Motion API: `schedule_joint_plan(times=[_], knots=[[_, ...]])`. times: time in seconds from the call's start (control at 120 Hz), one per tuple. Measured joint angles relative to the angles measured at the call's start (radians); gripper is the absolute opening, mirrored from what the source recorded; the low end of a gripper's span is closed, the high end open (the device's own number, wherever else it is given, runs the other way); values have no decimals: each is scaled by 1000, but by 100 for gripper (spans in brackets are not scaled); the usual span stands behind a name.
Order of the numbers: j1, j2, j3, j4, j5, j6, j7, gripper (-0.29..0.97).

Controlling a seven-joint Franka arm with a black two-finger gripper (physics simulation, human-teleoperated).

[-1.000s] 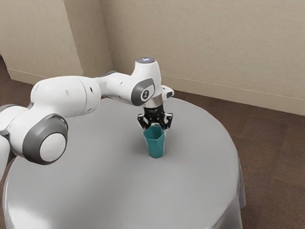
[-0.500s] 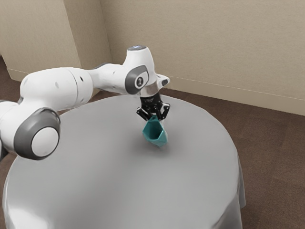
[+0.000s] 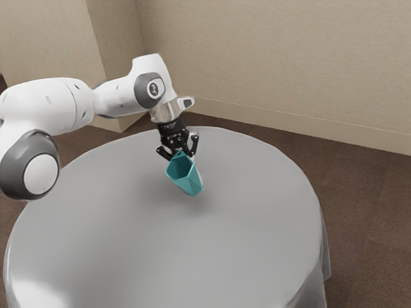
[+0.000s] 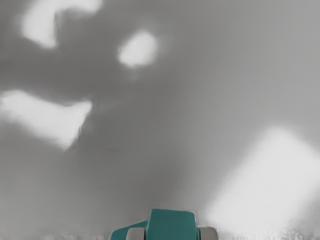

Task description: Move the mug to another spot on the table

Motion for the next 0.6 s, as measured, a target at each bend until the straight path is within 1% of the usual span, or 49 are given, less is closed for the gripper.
schedule_joint_plan(times=[0.158, 0.275, 0.325, 0.6], knots=[[45, -22, 3, -68, -17, -50, 10, -7], [69, -25, 9, -84, -18, -77, 16, -6], [66, -26, 32, -85, -15, -84, 18, -6], [32, -11, 112, -73, 52, -104, 25, -4]])
